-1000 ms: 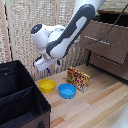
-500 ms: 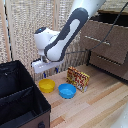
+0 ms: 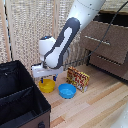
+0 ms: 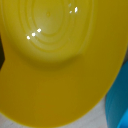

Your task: Kindly move your gripper toward the top drawer's handle. With caution, hold the handle robustly using your gripper and pull open the top drawer. Let the handle go. Relocate your gripper to the bowl placed in the background. Gently hold the bowl using your gripper. Bring the gripper and the bowl to the ajar drawer. Softly release the bowl into it.

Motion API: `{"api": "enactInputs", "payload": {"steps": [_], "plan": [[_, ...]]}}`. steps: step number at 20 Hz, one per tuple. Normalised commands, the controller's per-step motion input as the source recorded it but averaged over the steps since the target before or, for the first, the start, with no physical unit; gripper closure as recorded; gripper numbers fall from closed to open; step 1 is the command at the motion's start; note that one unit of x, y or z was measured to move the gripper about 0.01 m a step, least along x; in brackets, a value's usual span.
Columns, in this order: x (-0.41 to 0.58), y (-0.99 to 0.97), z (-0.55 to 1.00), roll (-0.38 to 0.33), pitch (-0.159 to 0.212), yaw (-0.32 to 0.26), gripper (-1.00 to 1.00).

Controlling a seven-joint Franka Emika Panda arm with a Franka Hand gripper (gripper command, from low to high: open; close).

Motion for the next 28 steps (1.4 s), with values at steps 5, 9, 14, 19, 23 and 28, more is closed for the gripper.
{"api": "enactInputs", "payload": {"steps": [5,9,14,19,23,28], "plan": [[0.431,0.18,0.36,0.065,0.001,-0.137,-1.0],[0.363,0.08,0.14,0.017,0.057,-0.074,-1.0],[0.101,-0.22,0.0,-0.002,0.179,-0.043,-1.0],[0.086,-0.26,0.03,-0.035,0.123,-0.039,-1.0],[0.071,-0.39,-0.12,-0.061,0.066,-0.028,-1.0],[0.004,-0.42,-0.3,0.023,0.021,0.009,-1.0]]}}
